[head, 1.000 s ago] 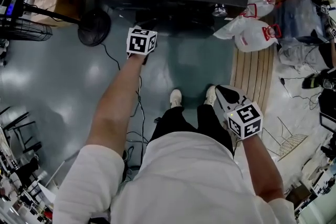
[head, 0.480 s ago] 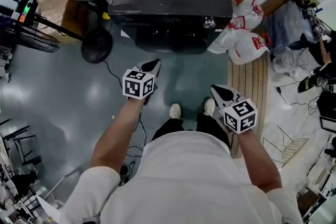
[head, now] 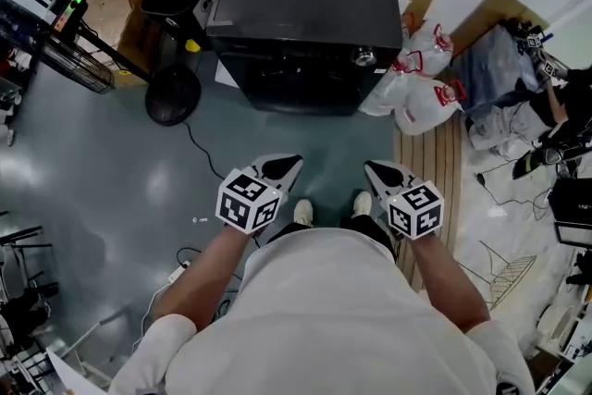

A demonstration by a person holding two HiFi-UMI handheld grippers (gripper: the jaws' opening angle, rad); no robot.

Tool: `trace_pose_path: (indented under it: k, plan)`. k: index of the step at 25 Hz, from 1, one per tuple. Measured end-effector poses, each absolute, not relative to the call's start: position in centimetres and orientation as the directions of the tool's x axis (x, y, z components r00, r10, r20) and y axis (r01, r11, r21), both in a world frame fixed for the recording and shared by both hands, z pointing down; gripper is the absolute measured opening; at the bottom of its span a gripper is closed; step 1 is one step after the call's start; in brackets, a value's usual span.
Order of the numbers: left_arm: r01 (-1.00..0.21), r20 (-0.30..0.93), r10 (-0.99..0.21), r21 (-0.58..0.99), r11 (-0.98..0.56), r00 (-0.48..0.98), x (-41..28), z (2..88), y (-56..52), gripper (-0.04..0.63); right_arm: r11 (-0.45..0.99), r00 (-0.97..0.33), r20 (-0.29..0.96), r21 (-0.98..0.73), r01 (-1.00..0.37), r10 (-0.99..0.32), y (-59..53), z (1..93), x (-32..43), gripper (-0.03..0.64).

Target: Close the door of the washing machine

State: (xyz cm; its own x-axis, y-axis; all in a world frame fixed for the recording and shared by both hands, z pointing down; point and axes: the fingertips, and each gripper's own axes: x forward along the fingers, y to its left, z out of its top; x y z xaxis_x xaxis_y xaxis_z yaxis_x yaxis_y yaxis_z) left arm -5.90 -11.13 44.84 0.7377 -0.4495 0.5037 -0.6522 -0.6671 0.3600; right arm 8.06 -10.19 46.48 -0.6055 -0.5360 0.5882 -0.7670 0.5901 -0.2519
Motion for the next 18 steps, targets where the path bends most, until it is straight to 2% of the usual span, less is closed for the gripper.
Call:
trace_pose_path:
  k: [18]
  plan:
    - [-0.625,0.503,-0.425,0.341,-0.703,0.752,-6.8,44.1,-7.8,0.018,0.616,-0.600,0.599,-0.213,-0.758,-0.530,-7.5,45.6,6.4,0.008]
